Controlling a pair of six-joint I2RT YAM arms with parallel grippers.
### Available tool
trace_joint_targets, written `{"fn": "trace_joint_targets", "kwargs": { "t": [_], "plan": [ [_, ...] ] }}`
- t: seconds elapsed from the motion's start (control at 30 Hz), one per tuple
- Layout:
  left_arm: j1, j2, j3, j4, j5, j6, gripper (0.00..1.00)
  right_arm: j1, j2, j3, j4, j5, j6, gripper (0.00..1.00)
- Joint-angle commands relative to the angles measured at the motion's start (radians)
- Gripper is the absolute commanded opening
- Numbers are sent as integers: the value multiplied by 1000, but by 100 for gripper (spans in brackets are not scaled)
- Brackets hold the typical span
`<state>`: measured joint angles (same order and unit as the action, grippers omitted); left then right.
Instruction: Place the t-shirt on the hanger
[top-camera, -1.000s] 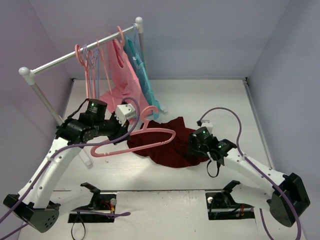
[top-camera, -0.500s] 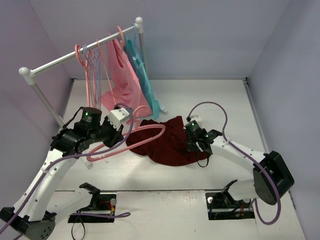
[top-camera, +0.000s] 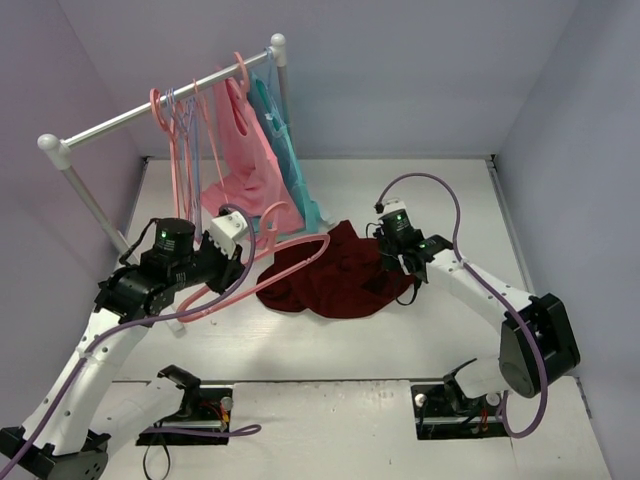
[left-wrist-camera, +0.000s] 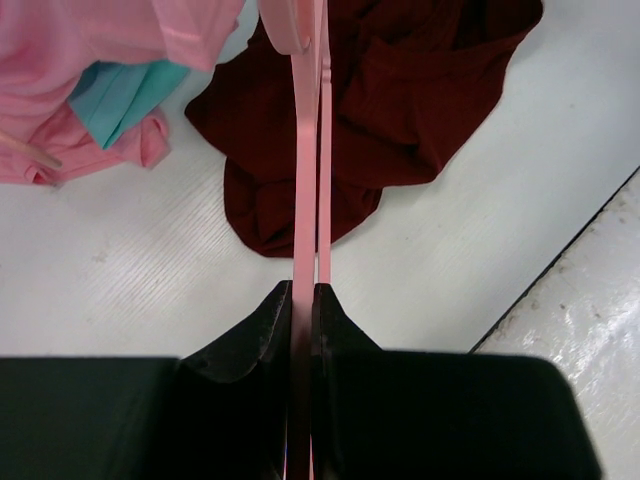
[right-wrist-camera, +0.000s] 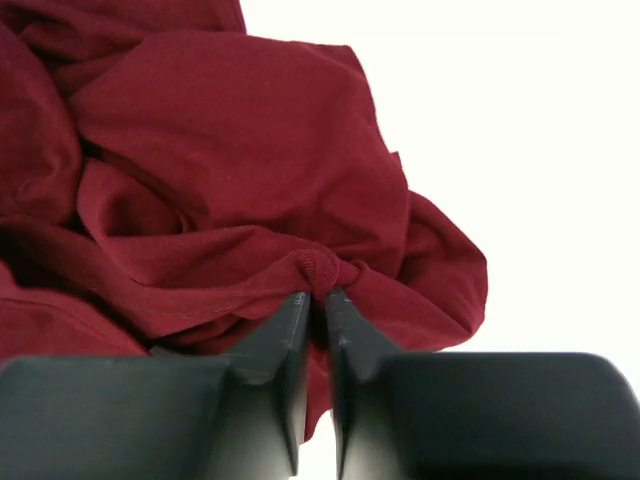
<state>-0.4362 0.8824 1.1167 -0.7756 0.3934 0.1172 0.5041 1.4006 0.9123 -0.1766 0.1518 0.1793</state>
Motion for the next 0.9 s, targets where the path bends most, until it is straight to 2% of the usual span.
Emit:
{"fn": "trace_joint_targets", "kwargs": {
  "t": [0.0, 0.1, 0.27, 0.43, 0.6, 0.77, 0.87],
  "plan": [
    [5, 0, 12, 134, 88, -54, 0, -4, -24, 3, 25, -40, -16, 28],
    [5, 4, 12, 138, 100, -64, 0, -4, -67, -32, 31, -30, 15, 42],
    [4, 4, 21, 144, 112, -67, 0, -4, -85, -68, 31, -16, 84, 45],
    [4, 12, 34, 144, 162, -62, 0, -4, -103, -133, 35, 10, 164, 45],
    [2, 22, 29, 142, 191, -47, 0, -4, -91, -162, 55, 19, 166, 43],
    [1, 33, 28, 146, 201, -42, 0, -4, -39, -151, 79, 13, 152, 38],
    [-1, 43, 29, 147, 219, -38, 0, -4, -29, -143, 83, 26, 147, 31]
  ]
}}
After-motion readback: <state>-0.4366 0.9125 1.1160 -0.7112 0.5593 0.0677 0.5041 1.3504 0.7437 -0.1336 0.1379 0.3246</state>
